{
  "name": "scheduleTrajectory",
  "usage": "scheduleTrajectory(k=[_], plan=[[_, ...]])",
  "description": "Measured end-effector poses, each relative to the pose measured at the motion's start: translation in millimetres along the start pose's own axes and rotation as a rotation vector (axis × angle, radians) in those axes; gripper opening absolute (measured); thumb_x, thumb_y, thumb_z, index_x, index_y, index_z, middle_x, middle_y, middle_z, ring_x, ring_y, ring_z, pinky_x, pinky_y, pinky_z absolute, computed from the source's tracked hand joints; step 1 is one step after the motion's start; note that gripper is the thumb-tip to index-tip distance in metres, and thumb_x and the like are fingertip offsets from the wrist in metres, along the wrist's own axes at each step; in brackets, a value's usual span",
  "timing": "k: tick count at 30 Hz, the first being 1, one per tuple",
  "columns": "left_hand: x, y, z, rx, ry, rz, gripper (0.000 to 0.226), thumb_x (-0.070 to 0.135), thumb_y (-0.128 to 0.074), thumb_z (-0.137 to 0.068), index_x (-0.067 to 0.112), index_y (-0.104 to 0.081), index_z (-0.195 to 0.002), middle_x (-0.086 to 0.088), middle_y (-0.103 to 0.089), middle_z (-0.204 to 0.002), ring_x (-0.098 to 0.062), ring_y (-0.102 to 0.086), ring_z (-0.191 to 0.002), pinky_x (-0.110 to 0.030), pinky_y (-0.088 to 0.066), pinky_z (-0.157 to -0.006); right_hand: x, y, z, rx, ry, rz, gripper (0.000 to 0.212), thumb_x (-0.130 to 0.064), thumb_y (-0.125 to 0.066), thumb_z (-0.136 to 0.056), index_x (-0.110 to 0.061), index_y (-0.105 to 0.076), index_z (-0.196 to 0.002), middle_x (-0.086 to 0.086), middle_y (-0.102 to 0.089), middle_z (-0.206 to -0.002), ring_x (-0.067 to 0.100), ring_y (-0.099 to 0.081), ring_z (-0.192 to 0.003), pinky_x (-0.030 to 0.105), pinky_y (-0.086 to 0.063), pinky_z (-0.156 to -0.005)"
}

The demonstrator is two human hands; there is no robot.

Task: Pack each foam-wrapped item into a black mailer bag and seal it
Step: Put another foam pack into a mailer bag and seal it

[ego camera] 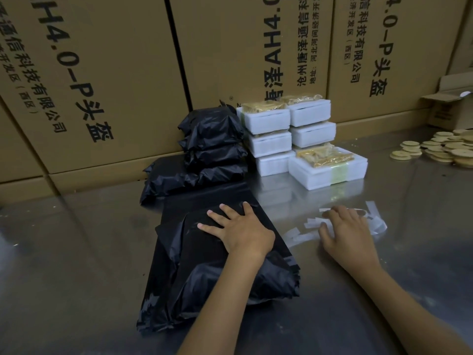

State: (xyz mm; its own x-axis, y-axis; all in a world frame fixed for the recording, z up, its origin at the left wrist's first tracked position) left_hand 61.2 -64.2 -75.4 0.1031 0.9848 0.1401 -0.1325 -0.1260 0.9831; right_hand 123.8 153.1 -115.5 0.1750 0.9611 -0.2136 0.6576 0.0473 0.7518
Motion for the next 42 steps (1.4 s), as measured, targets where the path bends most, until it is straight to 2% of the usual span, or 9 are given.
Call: scheduleTrajectory(k=[8, 13, 17, 20, 23, 26, 29, 34, 42], plan=[[-28.6, 21.9, 11.2, 0.116, -0.195, 0.572, 0.056, 0.034, -0.040, -0.102, 0.024, -0.027, -0.156, -0.006, -0.012, -0.167, -0.030, -0.003, -0.153, -0.055, 0.002, -0.122, -40.8, 20.1, 23.9, 0.027, -0.013, -0.303, 0.009, -0.013, -0.062, -0.093, -0.019, -0.063, -0.100, -0.004, -0.061, -0.105, 0.019, -0.053, -0.102, 0.032, -0.031, -0.086], [-99.4, 32.0, 2.5, 0.296, -0.083, 0.532, 0.054, 0.032, -0.046, -0.101, 0.021, -0.034, -0.153, -0.007, -0.014, -0.166, -0.026, -0.006, -0.153, -0.047, -0.007, -0.124, -83.4, 18.5, 8.8, -0.235, -0.299, -0.844, 0.027, -0.028, -0.057, -0.100, -0.025, -0.061, -0.126, -0.007, -0.060, -0.123, 0.011, -0.054, -0.120, 0.026, -0.041, -0.093], [-135.7, -1.5, -0.8, 0.036, 0.073, 1.029, 0.080, 0.051, -0.059, -0.091, 0.026, -0.021, -0.157, -0.002, -0.028, -0.160, -0.028, -0.031, -0.144, -0.045, -0.031, -0.115, -142.2, 5.5, -2.0, -0.588, -0.384, -1.028, 0.049, -0.047, -0.057, -0.096, -0.034, -0.050, -0.142, -0.016, -0.051, -0.133, -0.004, -0.051, -0.110, 0.000, -0.035, -0.077], [-142.3, -20.8, -0.5, -0.076, 0.079, 1.250, 0.100, 0.073, -0.066, -0.070, 0.041, -0.024, -0.155, 0.005, -0.030, -0.160, -0.029, -0.028, -0.147, -0.052, -0.026, -0.118, -170.7, -12.3, 8.1, -0.688, -0.378, -1.022, 0.070, -0.052, -0.061, -0.091, -0.040, -0.032, -0.154, -0.014, -0.038, -0.155, 0.011, -0.044, -0.135, 0.024, -0.038, -0.106], [-143.0, -27.9, -4.1, -0.092, 0.010, 1.300, 0.093, 0.078, -0.067, -0.067, 0.049, -0.033, -0.148, 0.009, -0.029, -0.160, -0.022, -0.024, -0.149, -0.051, -0.025, -0.119, -169.9, -21.9, 16.2, -0.626, -0.442, -1.116, 0.076, -0.050, -0.069, -0.086, -0.044, -0.033, -0.153, -0.012, -0.038, -0.156, 0.013, -0.046, -0.136, 0.035, -0.041, -0.112], [-140.1, -33.5, -6.3, -0.118, -0.050, 1.408, 0.077, 0.068, -0.070, -0.075, 0.051, -0.039, -0.144, 0.019, -0.059, -0.133, -0.005, -0.059, -0.122, -0.033, -0.050, -0.098, -164.5, -27.7, 24.0, -0.650, -0.561, -1.330, 0.092, -0.056, -0.081, -0.064, -0.050, -0.041, -0.147, -0.015, -0.049, -0.145, 0.010, -0.060, -0.120, 0.032, -0.054, -0.095], [-137.4, -34.4, -8.2, -0.128, -0.095, 1.463, 0.069, 0.060, -0.070, -0.081, 0.048, -0.042, -0.142, 0.024, -0.069, -0.112, 0.001, -0.068, -0.101, -0.018, -0.055, -0.074, -164.4, -35.0, 26.4, -0.667, -0.589, -1.452, 0.092, -0.048, -0.084, -0.064, -0.048, -0.043, -0.146, -0.014, -0.053, -0.141, 0.006, -0.065, -0.111, 0.025, -0.054, -0.083], [-135.8, -36.6, -10.6, -0.156, -0.092, 1.530, 0.070, 0.058, -0.072, -0.079, 0.047, -0.042, -0.141, 0.021, -0.071, -0.107, -0.004, -0.070, -0.099, -0.022, -0.056, -0.075, -166.6, -41.9, 17.4, -0.672, -0.650, -1.408, 0.073, -0.014, -0.065, -0.093, -0.031, -0.031, -0.156, 0.001, -0.048, -0.148, 0.003, -0.060, -0.097, 0.010, -0.049, -0.065], [-138.6, -39.5, -16.7, -0.134, -0.073, 1.558, 0.084, 0.058, -0.075, -0.073, 0.048, -0.036, -0.146, 0.013, -0.067, -0.119, -0.004, -0.072, -0.094, -0.020, -0.057, -0.069, -166.2, -50.9, 3.1, -0.699, -0.613, -1.268, 0.064, 0.004, -0.049, -0.101, -0.009, -0.022, -0.157, 0.017, -0.036, -0.156, 0.018, -0.043, -0.125, -0.002, -0.037, -0.050]])
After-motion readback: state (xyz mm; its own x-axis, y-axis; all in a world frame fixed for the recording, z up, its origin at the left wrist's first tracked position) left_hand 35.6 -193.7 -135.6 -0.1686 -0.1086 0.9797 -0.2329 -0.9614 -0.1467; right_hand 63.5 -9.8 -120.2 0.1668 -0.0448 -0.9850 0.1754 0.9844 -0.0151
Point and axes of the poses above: each hand's wrist, its own z-axis away from the middle knuckle, its own y-axis out of the back of the hand, x = y × z, the point moved 7 cm from there along -z, towards the middle knuckle
